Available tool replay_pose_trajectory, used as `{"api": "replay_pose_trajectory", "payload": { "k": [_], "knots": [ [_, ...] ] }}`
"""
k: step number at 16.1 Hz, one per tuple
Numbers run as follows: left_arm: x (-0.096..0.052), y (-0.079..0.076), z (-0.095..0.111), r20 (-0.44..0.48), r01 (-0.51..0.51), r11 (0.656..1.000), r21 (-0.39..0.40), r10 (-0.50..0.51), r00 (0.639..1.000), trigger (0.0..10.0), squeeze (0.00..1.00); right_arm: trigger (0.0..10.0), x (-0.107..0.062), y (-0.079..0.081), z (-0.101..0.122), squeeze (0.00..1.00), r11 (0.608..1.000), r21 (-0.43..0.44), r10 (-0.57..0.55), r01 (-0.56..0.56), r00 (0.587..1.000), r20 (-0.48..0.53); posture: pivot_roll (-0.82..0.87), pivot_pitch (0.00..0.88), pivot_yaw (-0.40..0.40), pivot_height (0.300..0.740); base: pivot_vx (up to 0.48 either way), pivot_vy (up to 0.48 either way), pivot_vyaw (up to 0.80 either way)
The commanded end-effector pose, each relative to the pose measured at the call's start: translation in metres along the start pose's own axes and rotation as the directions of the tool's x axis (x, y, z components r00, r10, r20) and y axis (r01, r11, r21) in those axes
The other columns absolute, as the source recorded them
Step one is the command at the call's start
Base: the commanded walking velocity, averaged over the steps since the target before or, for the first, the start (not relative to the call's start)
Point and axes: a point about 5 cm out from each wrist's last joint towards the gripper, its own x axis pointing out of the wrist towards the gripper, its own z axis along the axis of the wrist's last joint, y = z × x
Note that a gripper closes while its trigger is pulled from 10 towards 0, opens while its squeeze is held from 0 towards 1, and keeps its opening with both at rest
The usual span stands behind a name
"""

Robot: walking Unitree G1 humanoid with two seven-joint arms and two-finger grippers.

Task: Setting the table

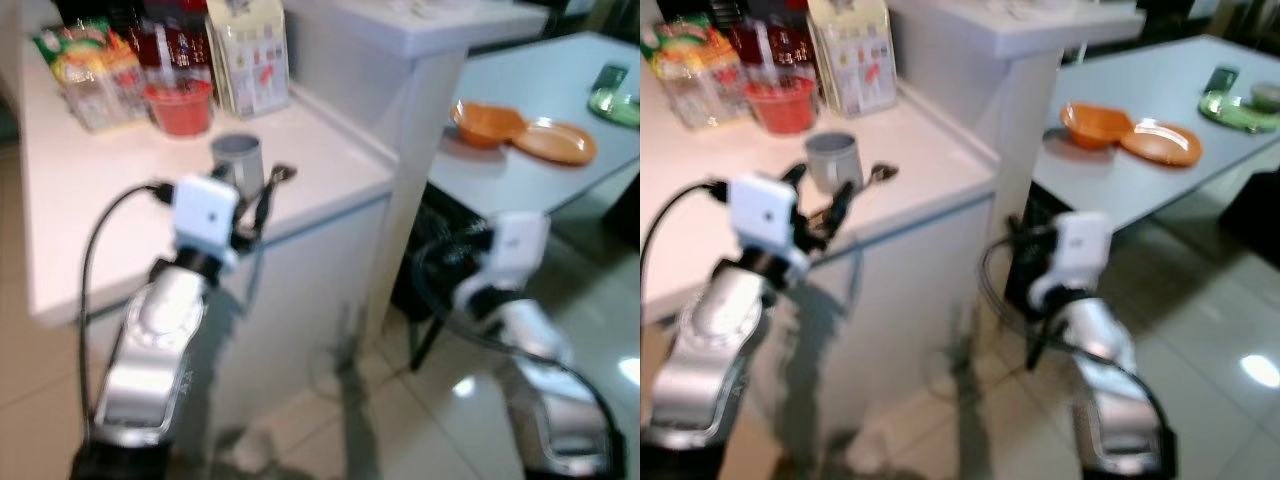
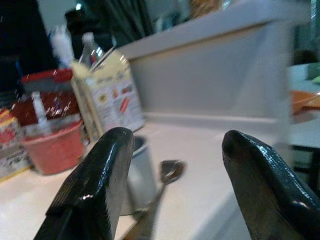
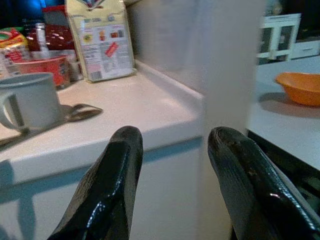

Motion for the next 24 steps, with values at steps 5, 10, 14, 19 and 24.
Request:
{"api": "replay_pose_trajectory", "payload": {
  "k": [5,10,14,19,24],
  "knots": [
    [0.001,0.0,0.001,-0.003,0.005,1.0,0.009,-0.004,1.0,10.0,0.0,10.0,-0.002,0.0,0.0,0.0,0.999,-0.028,0.035,-0.036,0.999,-0.017,0.07,0.0,-0.026,0.74,0.355,0.0,0.0],
    [0.0,0.0,0.001,-0.005,0.004,1.0,0.012,-0.003,1.0,10.0,0.0,10.0,-0.004,0.005,-0.004,0.0,0.993,-0.058,0.097,-0.099,0.994,-0.047,0.07,0.0,-0.033,0.74,0.355,0.0,0.45],
    [-0.003,-0.005,0.004,0.011,0.054,0.998,-0.018,-0.054,0.998,10.0,0.0,10.0,-0.006,0.004,-0.006,0.0,0.995,-0.029,0.097,-0.099,0.994,-0.052,0.07,0.0,-0.032,0.74,0.347,0.0,0.0],
    [-0.009,-0.019,0.015,0.08,0.227,0.972,-0.068,-0.221,0.972,10.0,0.0,10.0,-0.008,0.004,-0.006,0.0,0.994,-0.014,0.105,-0.106,0.994,-0.042,0.07,0.0,-0.033,0.74,0.0,0.0,0.0],
    [-0.003,-0.04,0.012,0.018,0.428,0.901,-0.07,-0.427,0.904,10.0,0.0,10.0,-0.011,0.005,-0.005,0.0,0.988,-0.01,0.154,-0.154,0.987,-0.05,0.06,0.0,-0.034,0.74,0.0,0.0,0.0]
  ]
}}
